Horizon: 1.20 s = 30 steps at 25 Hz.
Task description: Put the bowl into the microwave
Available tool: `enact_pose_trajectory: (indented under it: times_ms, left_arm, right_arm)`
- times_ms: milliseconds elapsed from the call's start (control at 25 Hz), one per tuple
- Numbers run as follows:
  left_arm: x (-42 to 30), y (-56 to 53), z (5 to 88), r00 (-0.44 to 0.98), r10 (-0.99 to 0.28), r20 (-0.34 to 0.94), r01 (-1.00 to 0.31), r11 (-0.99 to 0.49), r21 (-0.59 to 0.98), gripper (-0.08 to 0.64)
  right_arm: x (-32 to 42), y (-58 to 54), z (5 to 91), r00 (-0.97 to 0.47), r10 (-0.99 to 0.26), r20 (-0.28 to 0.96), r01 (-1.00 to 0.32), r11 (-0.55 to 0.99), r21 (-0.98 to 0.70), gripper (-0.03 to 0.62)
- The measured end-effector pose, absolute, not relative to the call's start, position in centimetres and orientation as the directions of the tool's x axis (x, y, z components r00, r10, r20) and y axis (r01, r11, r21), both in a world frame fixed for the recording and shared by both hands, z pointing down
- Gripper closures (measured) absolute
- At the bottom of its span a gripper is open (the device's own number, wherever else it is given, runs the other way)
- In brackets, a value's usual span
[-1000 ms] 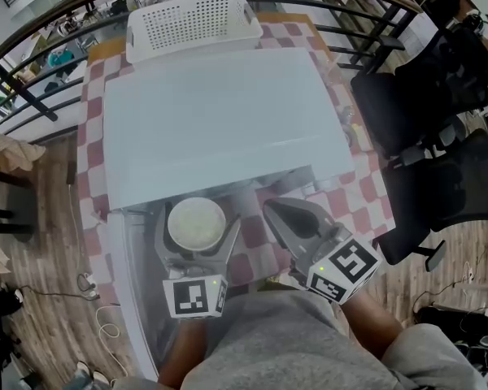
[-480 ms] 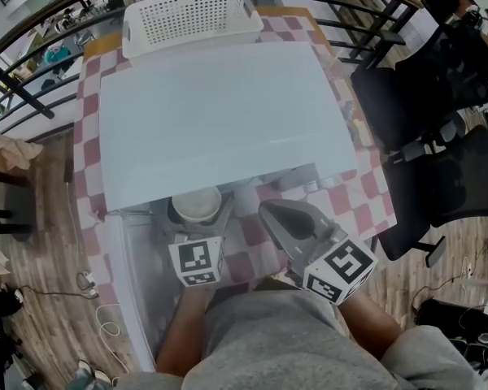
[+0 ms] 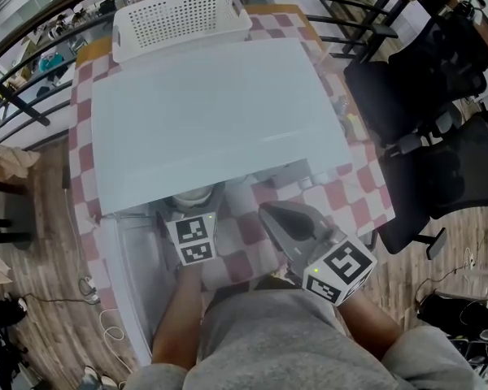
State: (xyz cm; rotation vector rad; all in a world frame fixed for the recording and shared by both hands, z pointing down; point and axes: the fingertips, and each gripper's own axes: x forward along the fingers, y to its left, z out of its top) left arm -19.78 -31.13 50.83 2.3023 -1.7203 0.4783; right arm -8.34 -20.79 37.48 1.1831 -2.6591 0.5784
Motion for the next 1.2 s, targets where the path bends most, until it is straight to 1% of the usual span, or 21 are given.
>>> enact_pose_trajectory:
  times_ms: [480, 1040, 1200]
  left_arm:
    - [-20.1, -32.4, 51.8, 0.218, -0.872, 0.437, -0.963, -0.265, -0.049, 0.018]
    - [-20.1, -34.4, 51.6, 0.208, -0.884, 0.420, -0.962, -0.262, -0.076, 0.018]
    - [-20.6, -33.7, 52.2, 0.179, -0.873, 0.454, -0.965, -0.245, -0.091, 0.018]
  right_arm:
    - [-8.0, -20.3, 37.6, -0.663, -0.683, 0.307, -0.749, 0.600, -0.282, 0.592]
    - [-7.6, -20.4, 38.0, -0.654, -0.689, 0.313, -0.756, 0.586, -0.292, 0.592]
    - [-7.9, -20.3, 37.8, -0.661, -0.684, 0.308, -0.750, 0.593, -0.294, 0.592]
